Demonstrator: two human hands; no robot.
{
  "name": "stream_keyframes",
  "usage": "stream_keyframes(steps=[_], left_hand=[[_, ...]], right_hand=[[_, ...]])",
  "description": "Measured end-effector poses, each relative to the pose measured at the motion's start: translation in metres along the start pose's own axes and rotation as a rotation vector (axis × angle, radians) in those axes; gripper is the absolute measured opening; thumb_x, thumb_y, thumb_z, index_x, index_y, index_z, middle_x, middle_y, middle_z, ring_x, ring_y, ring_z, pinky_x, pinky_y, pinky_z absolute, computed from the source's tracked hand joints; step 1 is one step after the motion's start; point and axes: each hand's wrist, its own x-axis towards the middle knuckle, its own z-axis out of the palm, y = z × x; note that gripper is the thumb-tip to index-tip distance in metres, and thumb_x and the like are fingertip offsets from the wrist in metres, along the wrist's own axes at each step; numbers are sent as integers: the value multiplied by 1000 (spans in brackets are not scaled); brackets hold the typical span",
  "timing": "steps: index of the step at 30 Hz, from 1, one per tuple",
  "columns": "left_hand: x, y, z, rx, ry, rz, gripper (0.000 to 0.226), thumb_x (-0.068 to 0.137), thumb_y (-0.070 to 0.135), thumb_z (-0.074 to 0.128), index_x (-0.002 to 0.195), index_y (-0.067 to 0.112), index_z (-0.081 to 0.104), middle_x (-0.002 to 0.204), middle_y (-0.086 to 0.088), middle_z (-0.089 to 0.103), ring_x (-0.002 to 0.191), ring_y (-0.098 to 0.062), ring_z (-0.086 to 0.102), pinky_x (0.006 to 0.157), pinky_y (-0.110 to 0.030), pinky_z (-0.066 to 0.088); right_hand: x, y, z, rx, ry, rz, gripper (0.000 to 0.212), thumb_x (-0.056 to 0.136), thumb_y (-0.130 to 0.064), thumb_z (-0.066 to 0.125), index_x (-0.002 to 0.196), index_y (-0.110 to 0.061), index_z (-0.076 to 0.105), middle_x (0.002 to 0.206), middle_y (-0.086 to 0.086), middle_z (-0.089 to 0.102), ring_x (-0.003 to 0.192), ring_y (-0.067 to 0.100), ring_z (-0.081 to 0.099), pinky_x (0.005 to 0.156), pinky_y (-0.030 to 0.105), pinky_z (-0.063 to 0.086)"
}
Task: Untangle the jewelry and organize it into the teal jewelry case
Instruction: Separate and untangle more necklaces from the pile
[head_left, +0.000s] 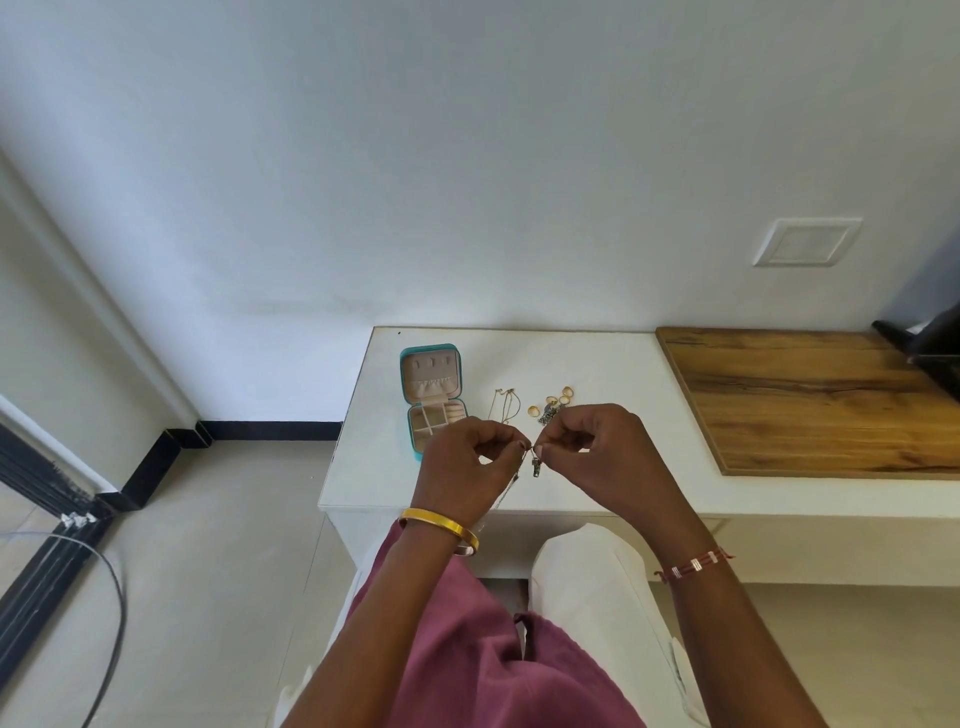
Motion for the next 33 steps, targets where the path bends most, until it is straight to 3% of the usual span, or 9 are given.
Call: stream_keyframes(steps=[18,29,33], left_hand=[[-3,-5,1,-1,-49,36,7,79,11,67,84,11,71,72,18,59,68,15,56,66,-1,44],[-3,-7,4,-10,-73,33,6,78,11,67,83,13,69,72,17,60,68,14,56,64,-1,42],[-3,-6,3,-12,-85,29,7,79,10,65,79,17,65,71,17,58,67,15,55,63,0,41]], right_hand=[[2,2,-3,12,-30,-4,29,80,-6,63,61,-27,59,63,-7,63,62,5,56,58,7,41],[2,3,-4,55,-35,2,28,80,-5,64,60,-25,60,56,-9,57,48,-4,48,50,5,35],[2,5,-4,8,-9,4,29,80,-7,64,59,-26,58,61,-4,62,55,1,51,54,7,37]])
